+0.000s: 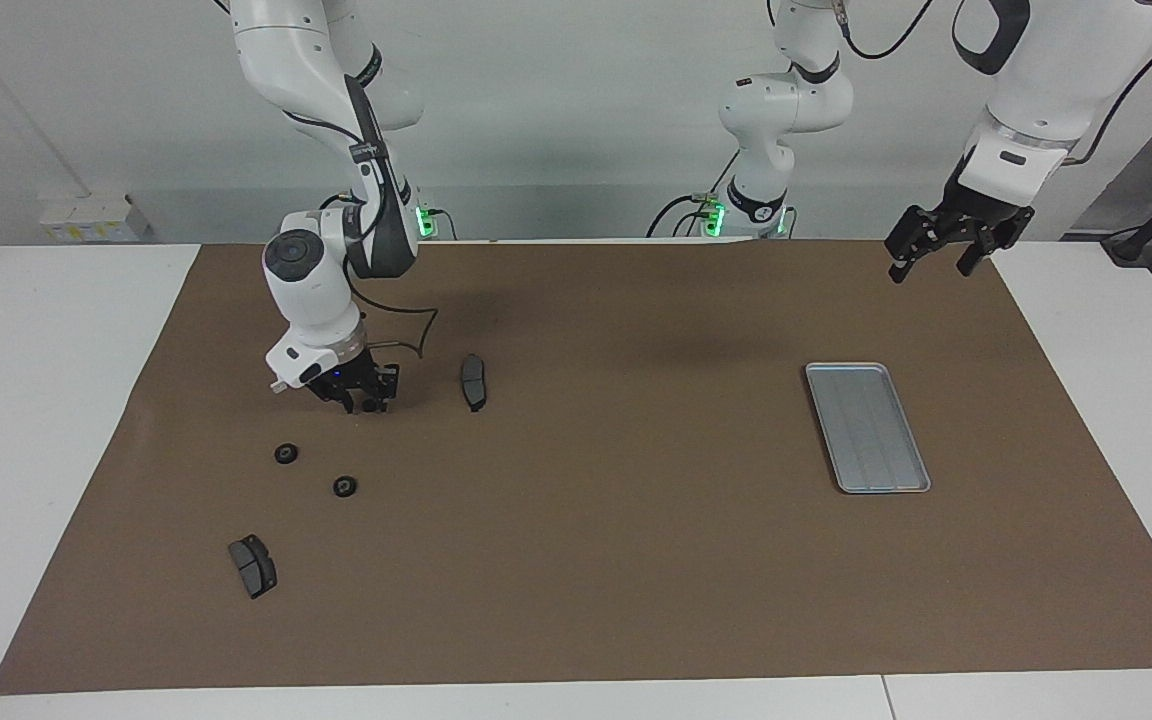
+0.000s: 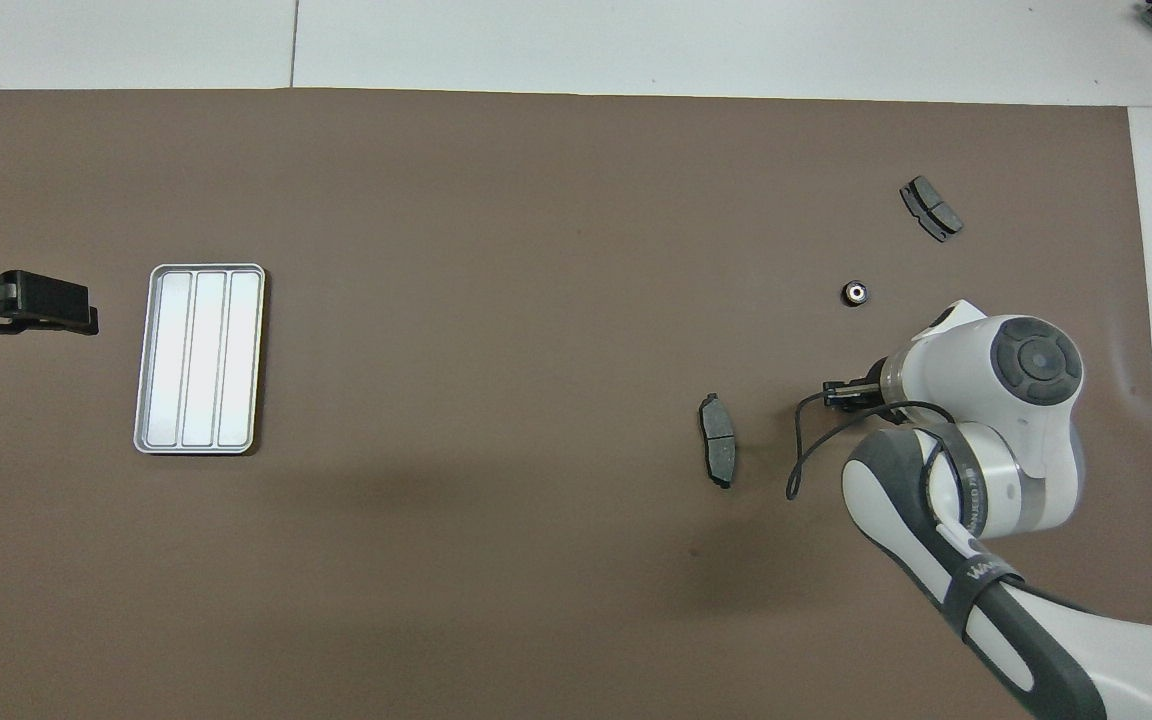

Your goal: Pick bearing gear from pile to tray

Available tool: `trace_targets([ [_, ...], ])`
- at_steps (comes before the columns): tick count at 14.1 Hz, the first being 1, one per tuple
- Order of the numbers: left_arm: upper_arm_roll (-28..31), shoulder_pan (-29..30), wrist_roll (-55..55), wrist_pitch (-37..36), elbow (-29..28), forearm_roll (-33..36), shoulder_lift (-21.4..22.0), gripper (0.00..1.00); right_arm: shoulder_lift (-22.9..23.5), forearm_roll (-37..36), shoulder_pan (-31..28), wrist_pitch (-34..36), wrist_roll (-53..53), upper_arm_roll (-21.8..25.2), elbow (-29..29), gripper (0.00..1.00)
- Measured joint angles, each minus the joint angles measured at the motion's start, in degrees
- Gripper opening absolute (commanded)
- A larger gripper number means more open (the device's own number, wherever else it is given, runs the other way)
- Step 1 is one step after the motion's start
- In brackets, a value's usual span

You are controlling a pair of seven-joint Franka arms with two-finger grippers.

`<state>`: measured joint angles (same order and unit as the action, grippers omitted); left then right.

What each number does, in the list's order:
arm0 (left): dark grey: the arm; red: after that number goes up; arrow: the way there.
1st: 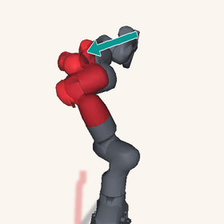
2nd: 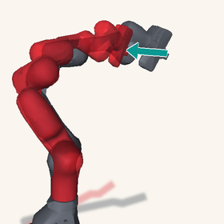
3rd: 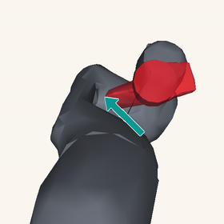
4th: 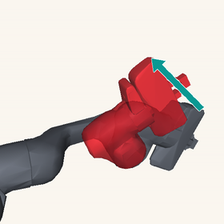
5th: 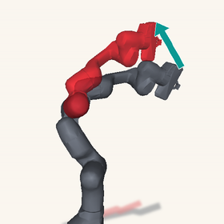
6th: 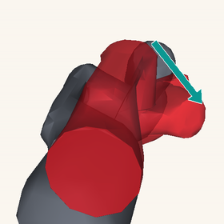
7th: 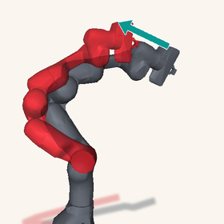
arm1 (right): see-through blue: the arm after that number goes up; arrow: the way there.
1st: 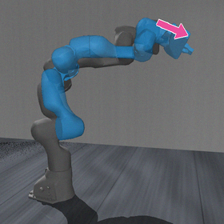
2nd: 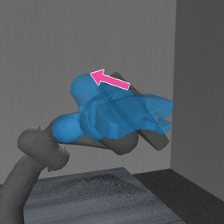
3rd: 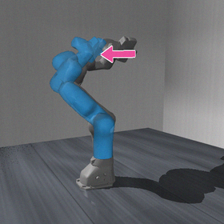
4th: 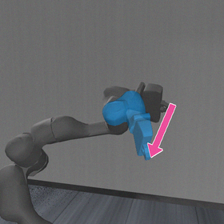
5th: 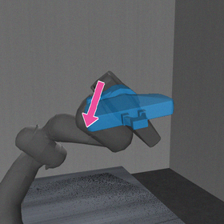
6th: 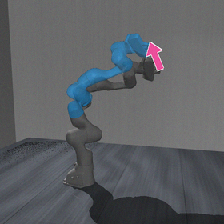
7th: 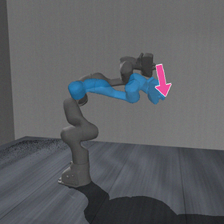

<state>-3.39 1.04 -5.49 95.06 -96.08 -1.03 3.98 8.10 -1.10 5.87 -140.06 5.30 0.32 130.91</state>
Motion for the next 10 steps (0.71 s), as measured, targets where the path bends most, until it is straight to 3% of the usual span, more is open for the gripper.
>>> trace_targets([
  [3, 0.00, 0.00, 0.00, 0.00, 0.00, 0.00, 0.00, 1.00, 0.00, 0.00, 0.00, -0.74, 0.00, 0.00, 0.48, 0.33],
  [4, 0.00, 0.00, 0.00, 0.00, 0.00, 0.00, 0.00, 1.00, 0.00, 0.00, 0.00, -0.76, 0.00, 0.00, 0.57, 0.26],
  [6, 0.00, 0.00, 0.00, 0.00, 0.00, 0.00, 0.00, 1.00, 0.00, 0.00, 0.00, -0.87, 0.00, 0.01, 0.62, 0.00],
  [10, 0.00, 0.00, 0.00, 0.00, 0.00, 0.00, 0.00, 1.00, -0.14, 0.00, 0.00, -1.29, 0.00, 0.01, 0.59, 0.00],
])
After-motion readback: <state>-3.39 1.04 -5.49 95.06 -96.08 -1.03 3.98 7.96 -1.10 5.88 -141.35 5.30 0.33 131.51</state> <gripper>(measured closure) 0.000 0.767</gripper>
